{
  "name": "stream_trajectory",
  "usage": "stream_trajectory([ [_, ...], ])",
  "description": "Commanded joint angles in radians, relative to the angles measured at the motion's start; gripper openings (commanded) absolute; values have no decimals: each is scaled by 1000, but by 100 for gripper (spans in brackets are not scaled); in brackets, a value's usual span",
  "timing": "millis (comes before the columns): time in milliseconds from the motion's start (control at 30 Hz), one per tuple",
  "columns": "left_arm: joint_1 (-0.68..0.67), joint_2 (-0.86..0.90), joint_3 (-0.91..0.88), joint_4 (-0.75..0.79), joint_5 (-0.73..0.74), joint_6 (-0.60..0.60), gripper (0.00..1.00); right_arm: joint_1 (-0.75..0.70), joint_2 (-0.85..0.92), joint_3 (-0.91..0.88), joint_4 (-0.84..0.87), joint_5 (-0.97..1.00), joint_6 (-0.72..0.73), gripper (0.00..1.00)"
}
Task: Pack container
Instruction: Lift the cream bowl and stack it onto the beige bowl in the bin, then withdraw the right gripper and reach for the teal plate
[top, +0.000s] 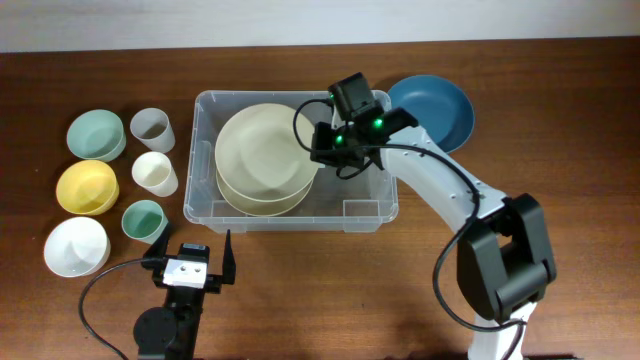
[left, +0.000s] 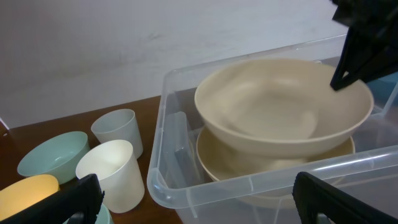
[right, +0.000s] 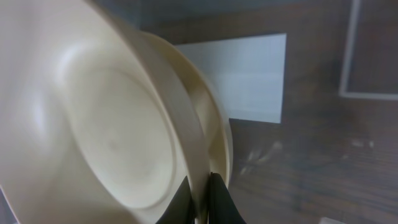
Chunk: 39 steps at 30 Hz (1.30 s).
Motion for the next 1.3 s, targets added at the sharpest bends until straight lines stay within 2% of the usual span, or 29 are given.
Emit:
stream_trajectory([
  [0,7,0,-3,-5,8,16,100,13,12,6,16,-13,23,4],
  [500,7,0,-3,-5,8,16,100,17,66,6,20,-36,45,5],
  [767,7,0,-3,-5,8,16,100,17,66,6,16,-72,49,9],
  [833,7,0,-3,-5,8,16,100,17,66,6,16,-75,49,17],
  [867,7,0,-3,-5,8,16,100,17,66,6,16,-75,49,26],
  [967,7,0,-3,-5,8,16,100,17,66,6,16,-86,49,43],
  [1200,7,0,-3,-5,8,16,100,11,56,24,3,-32,40,46],
  [1267,7,0,-3,-5,8,16,100,7,37,64,-38,15,-4,47],
])
